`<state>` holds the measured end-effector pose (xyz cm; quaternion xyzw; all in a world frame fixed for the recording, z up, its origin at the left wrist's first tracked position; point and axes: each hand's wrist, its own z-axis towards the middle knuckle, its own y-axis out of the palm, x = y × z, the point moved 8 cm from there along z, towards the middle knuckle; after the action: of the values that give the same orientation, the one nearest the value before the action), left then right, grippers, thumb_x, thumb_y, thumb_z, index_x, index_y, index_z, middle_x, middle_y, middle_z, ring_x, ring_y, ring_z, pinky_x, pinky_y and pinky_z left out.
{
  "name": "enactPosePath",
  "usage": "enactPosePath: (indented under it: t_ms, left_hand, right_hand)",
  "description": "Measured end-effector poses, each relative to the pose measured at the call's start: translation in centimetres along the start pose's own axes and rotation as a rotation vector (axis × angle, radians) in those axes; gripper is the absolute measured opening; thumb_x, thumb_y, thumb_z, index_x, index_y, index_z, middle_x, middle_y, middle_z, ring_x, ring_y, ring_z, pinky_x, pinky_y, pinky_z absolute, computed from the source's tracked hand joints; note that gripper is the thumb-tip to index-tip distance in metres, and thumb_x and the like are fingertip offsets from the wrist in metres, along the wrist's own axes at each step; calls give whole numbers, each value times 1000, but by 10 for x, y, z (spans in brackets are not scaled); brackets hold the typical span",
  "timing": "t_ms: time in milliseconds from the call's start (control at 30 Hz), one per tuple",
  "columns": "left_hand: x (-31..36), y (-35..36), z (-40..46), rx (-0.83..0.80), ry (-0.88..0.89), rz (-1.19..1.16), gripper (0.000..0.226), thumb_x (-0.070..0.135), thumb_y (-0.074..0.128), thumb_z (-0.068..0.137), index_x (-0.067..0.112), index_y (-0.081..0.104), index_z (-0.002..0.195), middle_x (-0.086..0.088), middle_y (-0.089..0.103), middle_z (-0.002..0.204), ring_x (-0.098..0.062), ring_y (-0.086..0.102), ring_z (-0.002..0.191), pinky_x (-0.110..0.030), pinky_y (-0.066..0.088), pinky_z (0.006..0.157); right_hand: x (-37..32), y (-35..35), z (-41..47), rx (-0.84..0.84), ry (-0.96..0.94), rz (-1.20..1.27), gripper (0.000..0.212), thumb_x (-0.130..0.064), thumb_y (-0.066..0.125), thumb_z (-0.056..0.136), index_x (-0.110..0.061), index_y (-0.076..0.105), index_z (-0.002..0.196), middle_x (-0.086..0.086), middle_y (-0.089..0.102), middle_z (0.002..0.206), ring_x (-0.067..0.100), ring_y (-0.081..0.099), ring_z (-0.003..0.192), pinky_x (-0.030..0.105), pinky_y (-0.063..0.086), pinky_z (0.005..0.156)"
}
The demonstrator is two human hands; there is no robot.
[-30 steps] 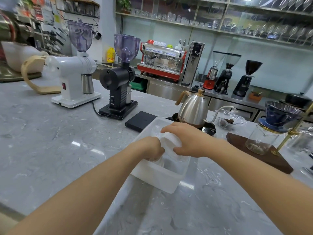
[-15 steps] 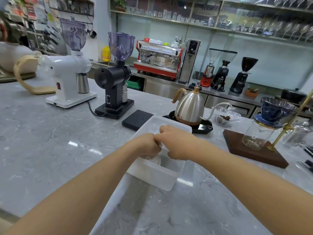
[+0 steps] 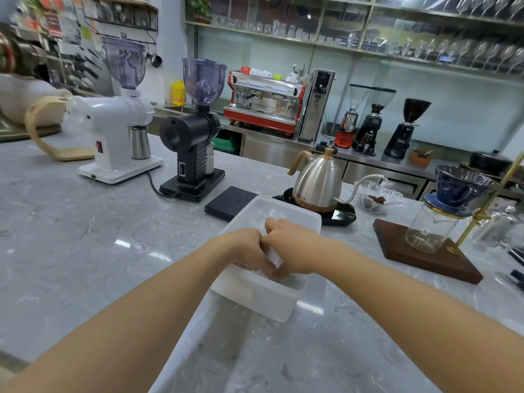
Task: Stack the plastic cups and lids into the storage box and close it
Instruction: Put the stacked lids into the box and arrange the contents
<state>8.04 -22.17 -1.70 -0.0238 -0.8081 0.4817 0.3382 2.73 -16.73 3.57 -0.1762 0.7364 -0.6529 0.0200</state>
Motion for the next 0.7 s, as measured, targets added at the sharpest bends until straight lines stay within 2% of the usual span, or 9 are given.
enactPosePath:
  t_ms: [133,300,433,533,600,700]
  left_hand:
    - [0,0,1,-3,-10,10,37,36,87,71,19,54,68,4,54,62,-13,52,55,-25,41,54]
    - [-2,1,2,-10,-25,16,35,35,86,70,18,55,68,3,54,64,-15,52,57,-26,43,57]
    - [-2,2,1,-18,-29,10,31,34,85,69,15,60,71,2,55,65,-17,53,60,-29,45,63]
    - [1,1,2,8,6,14,28,30,86,70,19,61,68,4,56,61,-14,53,54,-23,42,54]
    - [2,1,2,15,25,11,28,29,88,70,19,62,70,5,56,61,-13,53,53,-23,42,53]
    - [1,1,2,-7,41,-40,30,30,89,70,17,63,77,4,58,63,-14,55,55,-24,45,56]
  right_hand:
    - [3,2,3,-20,17,22,53,-38,86,72,-26,66,119,2,43,112,24,48,107,39,52,75]
    - [2,6,5,-67,18,4,51,-38,85,74,-26,67,120,1,40,110,25,50,106,34,43,68]
    - [3,9,2,-103,12,-27,50,-34,79,82,-23,65,129,4,44,123,27,50,110,40,52,83]
    - [-1,12,1,-114,9,36,49,-23,77,83,-16,62,130,4,50,131,29,58,110,40,53,89]
    - [-2,11,1,-113,19,83,47,-20,76,83,-15,62,127,5,59,126,30,62,107,41,54,88]
    - [5,5,-2,-113,55,146,46,-17,70,87,-21,61,131,7,67,112,29,64,99,39,54,77]
